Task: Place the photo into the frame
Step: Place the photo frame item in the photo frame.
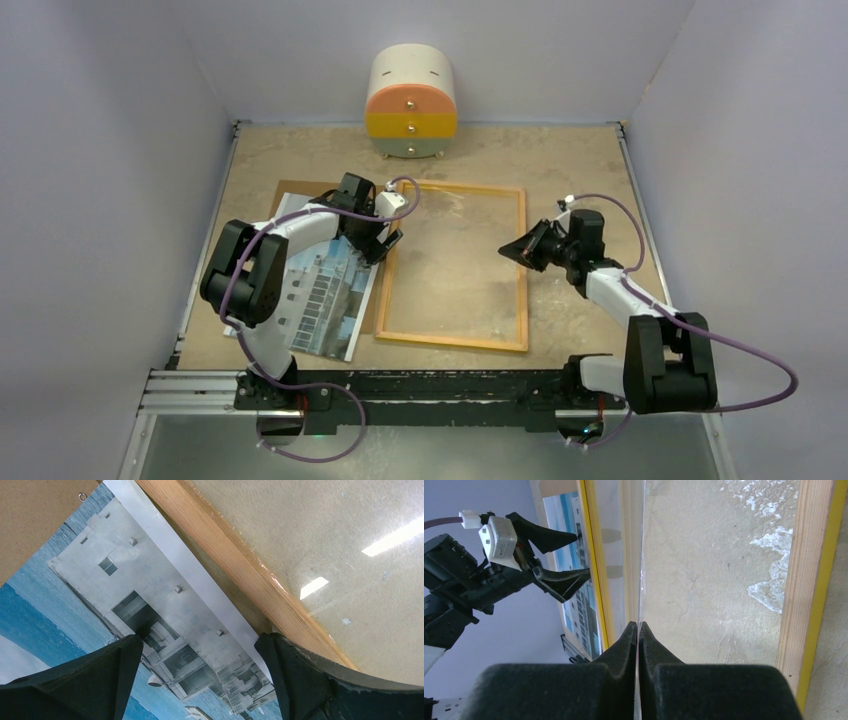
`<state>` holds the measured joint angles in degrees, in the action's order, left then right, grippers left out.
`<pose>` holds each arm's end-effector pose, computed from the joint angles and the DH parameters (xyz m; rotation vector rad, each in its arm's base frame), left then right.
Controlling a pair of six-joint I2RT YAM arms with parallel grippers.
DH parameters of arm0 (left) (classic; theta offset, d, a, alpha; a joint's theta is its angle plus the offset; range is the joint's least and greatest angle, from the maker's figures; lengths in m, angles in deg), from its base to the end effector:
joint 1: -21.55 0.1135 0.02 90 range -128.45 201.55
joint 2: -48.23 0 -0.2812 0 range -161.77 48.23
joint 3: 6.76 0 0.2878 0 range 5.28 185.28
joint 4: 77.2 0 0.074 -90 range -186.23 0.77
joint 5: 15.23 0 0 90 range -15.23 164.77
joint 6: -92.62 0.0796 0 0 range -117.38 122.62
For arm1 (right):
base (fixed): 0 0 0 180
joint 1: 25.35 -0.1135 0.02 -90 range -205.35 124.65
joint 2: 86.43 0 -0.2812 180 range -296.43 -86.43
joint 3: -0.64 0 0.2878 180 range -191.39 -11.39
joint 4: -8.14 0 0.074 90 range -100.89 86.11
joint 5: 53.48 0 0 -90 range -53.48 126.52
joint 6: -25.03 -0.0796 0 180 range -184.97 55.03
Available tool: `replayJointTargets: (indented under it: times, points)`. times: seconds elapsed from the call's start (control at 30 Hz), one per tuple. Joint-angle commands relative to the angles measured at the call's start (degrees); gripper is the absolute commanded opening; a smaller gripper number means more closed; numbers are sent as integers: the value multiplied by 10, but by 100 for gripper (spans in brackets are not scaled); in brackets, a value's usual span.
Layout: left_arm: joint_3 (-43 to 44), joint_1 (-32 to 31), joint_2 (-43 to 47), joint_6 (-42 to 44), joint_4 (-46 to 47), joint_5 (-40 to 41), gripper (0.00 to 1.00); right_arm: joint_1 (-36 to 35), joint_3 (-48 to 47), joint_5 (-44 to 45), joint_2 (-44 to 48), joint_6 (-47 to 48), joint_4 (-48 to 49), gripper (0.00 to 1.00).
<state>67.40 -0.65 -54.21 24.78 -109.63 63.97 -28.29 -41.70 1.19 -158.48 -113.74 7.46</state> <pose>0.3726 -0.1682 0.1190 1.0491 2.4019 -0.2479 0.3004 0.0615 0.1681 0.4830 2.1652 1.1706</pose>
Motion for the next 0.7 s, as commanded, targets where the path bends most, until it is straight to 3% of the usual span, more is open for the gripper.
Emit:
replayJointTargets:
  times: [0.0,0.1,0.23,0.47,0.67]
  points:
    - [-9,-2,-11,14,-5,2,100,-6,7,2,-13,22,22,3]
    - [-8,-2,-11,14,-5,4,100,-5,4,5,-20,30,24,7]
    - [-8,-2,-10,15,-6,8,100,-6,-5,13,-35,48,14,23]
    - [-7,-2,-10,17,-7,9,100,-12,-36,35,-52,87,-31,43]
    - [-6,-2,-10,15,-6,9,100,-17,-60,70,-54,117,-80,53]
